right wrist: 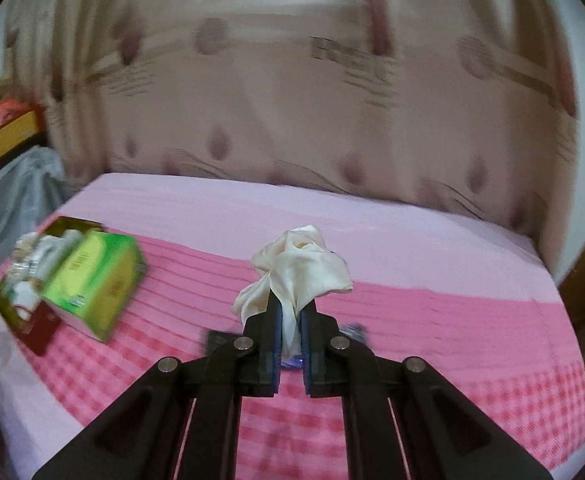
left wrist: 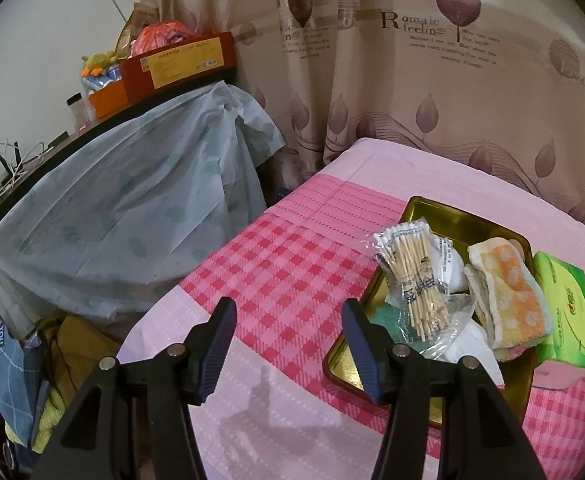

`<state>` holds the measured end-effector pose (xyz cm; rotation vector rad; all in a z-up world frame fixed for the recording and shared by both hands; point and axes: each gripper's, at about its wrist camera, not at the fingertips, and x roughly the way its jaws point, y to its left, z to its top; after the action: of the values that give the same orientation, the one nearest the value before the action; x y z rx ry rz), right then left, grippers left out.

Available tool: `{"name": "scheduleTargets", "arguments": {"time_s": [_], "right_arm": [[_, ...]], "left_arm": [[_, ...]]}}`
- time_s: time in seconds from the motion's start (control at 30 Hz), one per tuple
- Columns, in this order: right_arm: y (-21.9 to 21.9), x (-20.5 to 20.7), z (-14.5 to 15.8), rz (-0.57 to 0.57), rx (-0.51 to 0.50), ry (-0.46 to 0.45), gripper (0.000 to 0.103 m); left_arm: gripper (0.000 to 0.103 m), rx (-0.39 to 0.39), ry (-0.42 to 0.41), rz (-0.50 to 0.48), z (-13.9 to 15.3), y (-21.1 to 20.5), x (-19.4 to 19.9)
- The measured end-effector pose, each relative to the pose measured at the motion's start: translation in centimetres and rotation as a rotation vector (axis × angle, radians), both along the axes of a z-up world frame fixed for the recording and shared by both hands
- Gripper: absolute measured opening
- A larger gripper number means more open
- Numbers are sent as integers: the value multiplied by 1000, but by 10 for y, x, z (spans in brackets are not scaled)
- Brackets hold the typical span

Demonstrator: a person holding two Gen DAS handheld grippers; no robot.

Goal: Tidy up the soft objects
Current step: 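Carry the cream cloth into the gold tin and open the right tool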

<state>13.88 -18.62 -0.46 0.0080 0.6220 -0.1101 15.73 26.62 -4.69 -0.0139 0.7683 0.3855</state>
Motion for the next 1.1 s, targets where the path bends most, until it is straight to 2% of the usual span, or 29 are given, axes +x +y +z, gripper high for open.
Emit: {"name": "scheduleTargets", "arguments": {"time_s": [0.23, 0.53, 0.83, 1.1], "right_arm": [[91, 36, 18, 215, 28, -16, 7], [201, 75, 19, 435, 94, 9, 7], [272, 119, -7, 519, 122, 91, 8], [283, 135, -40, 519, 98, 184, 12]], "left_arm": [[56, -15, 1, 39, -1, 9, 0], [56, -29, 0, 85, -1, 20, 0], [56, -50, 9, 110, -4, 28, 2], [56, -47, 16, 99, -5, 28, 5]]}}
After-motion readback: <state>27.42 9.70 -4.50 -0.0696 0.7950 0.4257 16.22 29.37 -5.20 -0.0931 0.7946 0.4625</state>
